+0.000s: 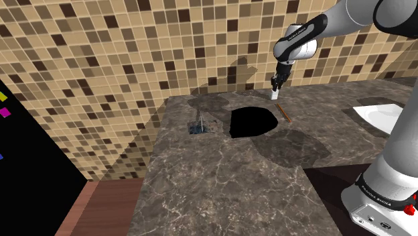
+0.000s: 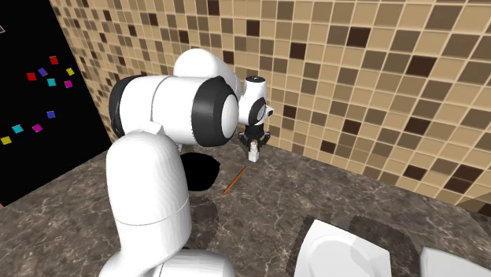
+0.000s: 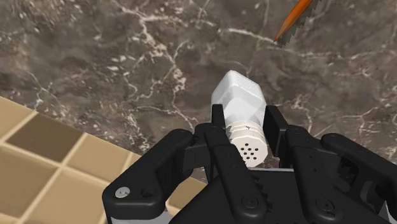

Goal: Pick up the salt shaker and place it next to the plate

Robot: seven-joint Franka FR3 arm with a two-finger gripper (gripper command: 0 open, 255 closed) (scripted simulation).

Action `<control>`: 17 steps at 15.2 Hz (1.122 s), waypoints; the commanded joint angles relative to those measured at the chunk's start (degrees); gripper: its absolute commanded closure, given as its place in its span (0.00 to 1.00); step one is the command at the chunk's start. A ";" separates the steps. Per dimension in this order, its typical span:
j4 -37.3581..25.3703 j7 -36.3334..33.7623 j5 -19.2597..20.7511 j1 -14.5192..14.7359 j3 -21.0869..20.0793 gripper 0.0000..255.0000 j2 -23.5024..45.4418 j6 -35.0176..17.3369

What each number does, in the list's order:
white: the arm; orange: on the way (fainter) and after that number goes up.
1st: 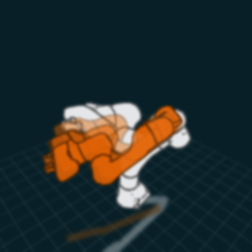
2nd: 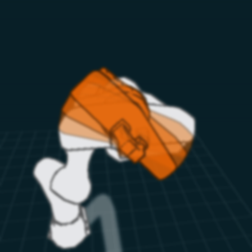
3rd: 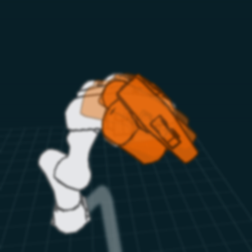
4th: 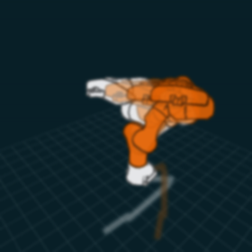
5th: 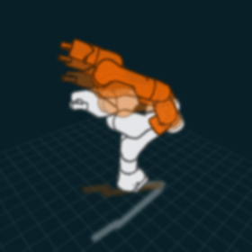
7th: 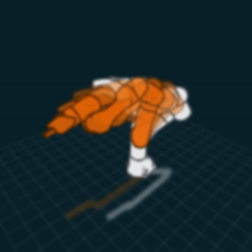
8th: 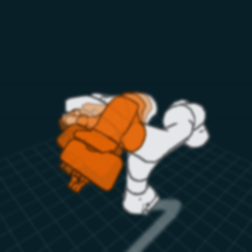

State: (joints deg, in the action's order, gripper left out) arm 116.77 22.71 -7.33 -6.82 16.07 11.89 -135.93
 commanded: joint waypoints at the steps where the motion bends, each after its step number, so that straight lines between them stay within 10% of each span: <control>1: 0.01 0.00 0.00 0.00 0.00 1.00 0.01 0.00; 17: -4.68 -1.82 2.38 0.42 0.53 1.00 -4.58 9.01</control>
State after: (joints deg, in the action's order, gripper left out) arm 112.78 20.95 -5.03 -6.39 16.58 7.41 -127.72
